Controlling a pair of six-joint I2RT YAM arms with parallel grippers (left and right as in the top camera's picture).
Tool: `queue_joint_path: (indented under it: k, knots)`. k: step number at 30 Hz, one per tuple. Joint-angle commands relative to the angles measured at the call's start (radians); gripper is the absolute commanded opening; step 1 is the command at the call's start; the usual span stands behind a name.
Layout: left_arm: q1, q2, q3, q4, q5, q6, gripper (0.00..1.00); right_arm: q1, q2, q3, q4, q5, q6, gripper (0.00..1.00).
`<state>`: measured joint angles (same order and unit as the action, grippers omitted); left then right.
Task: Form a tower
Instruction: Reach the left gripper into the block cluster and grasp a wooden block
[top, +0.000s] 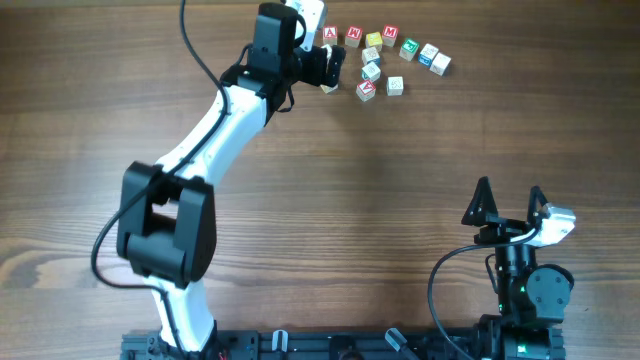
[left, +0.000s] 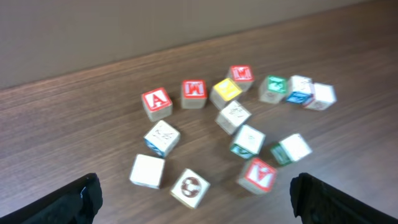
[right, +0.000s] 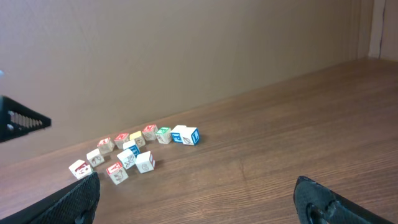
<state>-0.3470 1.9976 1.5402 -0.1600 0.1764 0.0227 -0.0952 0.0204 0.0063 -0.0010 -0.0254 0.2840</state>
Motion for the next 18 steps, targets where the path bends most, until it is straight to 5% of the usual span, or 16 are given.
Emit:
queue_joint_path:
  k: [1, 5, 8, 18]
  knots:
    - [0.032, 0.093, 0.013, 0.077, -0.017, 0.121, 1.00, -0.004, -0.006, -0.001, 0.004, 0.002, 0.007, 1.00]
    - [0.071, 0.180, 0.013, 0.192, -0.017, 0.131, 0.99, -0.004, -0.006, -0.001, 0.004, 0.002, 0.007, 1.00]
    - [0.095, 0.243, 0.013, 0.221, -0.012, 0.131, 0.88, -0.004, -0.006, -0.001, 0.004, 0.002, 0.007, 1.00]
    - [0.096, 0.348, 0.013, 0.229, 0.069, 0.132, 0.86, -0.004, -0.006, -0.001, 0.004, 0.002, 0.007, 1.00]
